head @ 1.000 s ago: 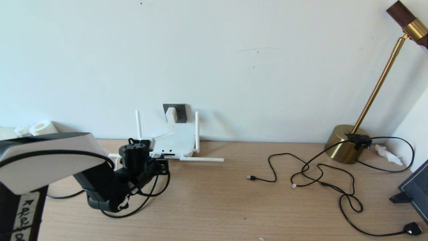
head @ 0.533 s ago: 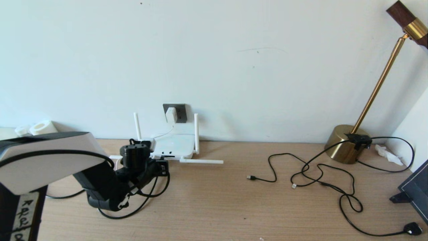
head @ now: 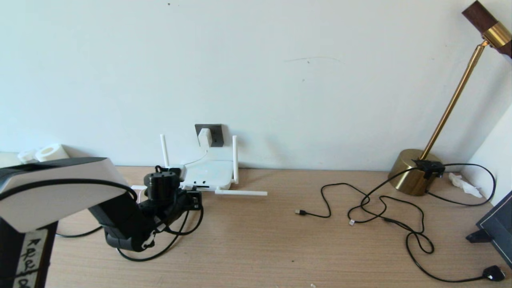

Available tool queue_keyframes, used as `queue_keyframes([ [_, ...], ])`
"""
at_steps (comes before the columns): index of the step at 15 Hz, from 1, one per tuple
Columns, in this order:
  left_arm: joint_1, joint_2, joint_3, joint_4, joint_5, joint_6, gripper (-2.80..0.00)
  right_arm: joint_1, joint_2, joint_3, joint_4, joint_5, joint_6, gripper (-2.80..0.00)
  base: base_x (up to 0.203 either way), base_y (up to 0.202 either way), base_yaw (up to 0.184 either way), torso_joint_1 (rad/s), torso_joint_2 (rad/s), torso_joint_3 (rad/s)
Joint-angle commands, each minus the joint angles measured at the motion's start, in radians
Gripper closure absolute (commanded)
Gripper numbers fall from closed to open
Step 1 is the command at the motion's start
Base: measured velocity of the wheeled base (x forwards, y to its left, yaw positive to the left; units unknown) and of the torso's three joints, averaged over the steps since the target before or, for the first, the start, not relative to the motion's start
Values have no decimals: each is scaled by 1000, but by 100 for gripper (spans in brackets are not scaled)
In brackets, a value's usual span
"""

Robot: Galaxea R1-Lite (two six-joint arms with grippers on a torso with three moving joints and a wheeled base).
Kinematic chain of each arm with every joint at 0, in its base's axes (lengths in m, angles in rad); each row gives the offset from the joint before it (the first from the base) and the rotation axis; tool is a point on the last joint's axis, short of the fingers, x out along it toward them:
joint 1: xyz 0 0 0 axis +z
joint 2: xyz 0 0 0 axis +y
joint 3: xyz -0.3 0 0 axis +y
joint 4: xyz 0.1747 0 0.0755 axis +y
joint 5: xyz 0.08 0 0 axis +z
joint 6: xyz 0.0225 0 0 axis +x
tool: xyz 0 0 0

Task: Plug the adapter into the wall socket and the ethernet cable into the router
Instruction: Plug cable into router interface

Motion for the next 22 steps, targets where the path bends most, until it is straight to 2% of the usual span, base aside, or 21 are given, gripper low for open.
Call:
queue_keyframes([
  [1, 0, -2, 0, -6, 1, 2, 0, 0, 2, 0, 0, 0, 0, -280, 0, 0, 0, 0, 0, 0],
  [18, -7, -49, 24, -2, 1, 7, 0, 0, 2, 0, 0, 0, 0, -280, 0, 0, 0, 0, 0, 0],
  [22, -8, -84, 28, 76, -4, 7, 0, 0, 2, 0, 0, 0, 0, -280, 0, 0, 0, 0, 0, 0],
])
